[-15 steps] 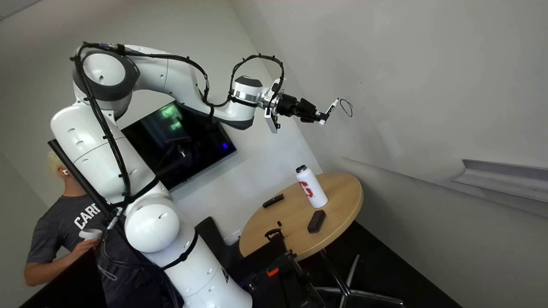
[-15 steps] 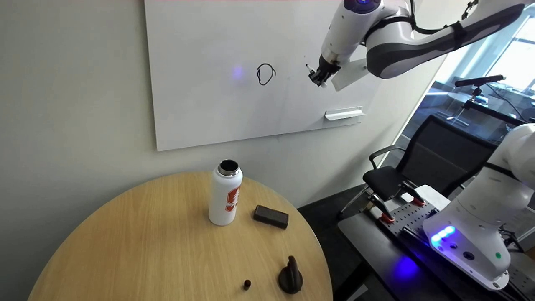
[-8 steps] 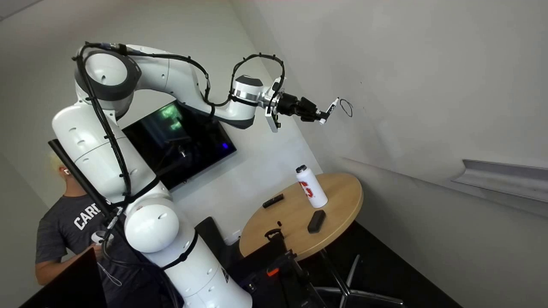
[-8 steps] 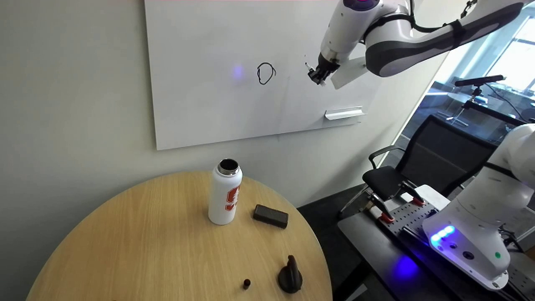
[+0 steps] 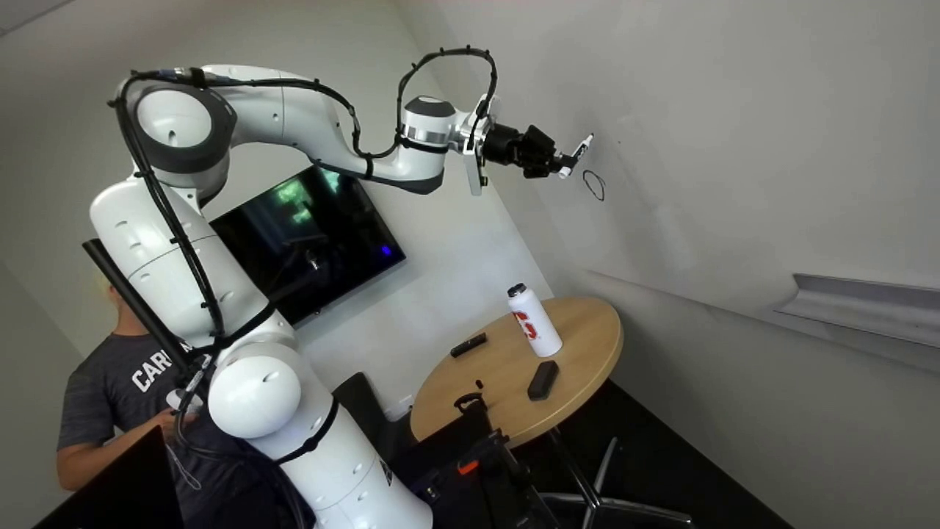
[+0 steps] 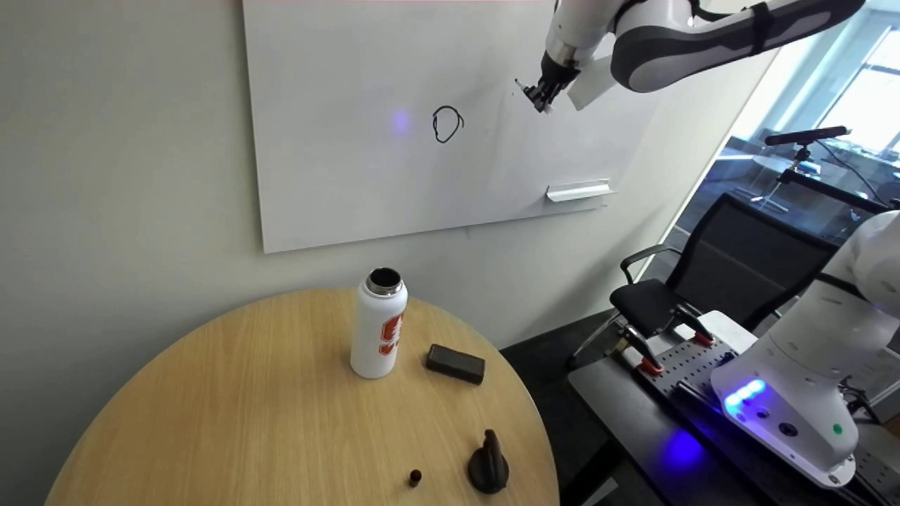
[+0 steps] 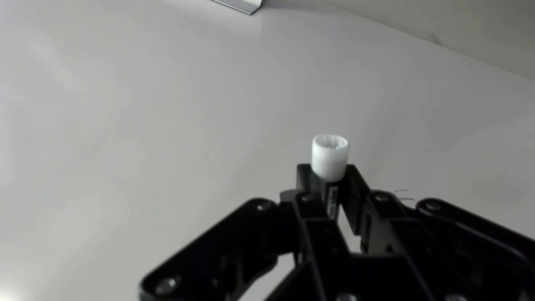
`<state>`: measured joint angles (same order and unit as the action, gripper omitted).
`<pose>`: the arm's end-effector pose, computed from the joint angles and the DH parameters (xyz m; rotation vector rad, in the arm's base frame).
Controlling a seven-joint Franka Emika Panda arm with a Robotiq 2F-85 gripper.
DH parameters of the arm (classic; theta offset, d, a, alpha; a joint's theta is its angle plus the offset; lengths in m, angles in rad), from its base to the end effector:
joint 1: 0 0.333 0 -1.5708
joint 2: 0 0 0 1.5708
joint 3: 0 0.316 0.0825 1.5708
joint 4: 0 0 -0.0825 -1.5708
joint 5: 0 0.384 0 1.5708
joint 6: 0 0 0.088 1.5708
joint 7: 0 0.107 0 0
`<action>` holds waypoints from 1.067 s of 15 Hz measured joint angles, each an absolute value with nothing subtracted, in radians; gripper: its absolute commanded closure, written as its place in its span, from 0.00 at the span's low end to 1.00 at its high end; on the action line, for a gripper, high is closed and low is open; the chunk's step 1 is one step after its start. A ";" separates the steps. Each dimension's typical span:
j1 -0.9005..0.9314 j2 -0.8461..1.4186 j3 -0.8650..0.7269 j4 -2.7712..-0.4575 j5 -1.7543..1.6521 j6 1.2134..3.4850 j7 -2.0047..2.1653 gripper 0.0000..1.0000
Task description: Pick up the marker from the table, write with it on the white board and put it back on the table.
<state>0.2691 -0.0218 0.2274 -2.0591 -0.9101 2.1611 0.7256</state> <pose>0.5099 0.2411 0.4700 2.4521 0.3161 0.7070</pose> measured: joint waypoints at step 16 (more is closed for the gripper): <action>0.260 0.029 0.241 -1.898 -0.759 2.049 0.514 0.95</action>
<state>0.2597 0.0286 0.2406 -1.8983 -0.7588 2.0486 0.5138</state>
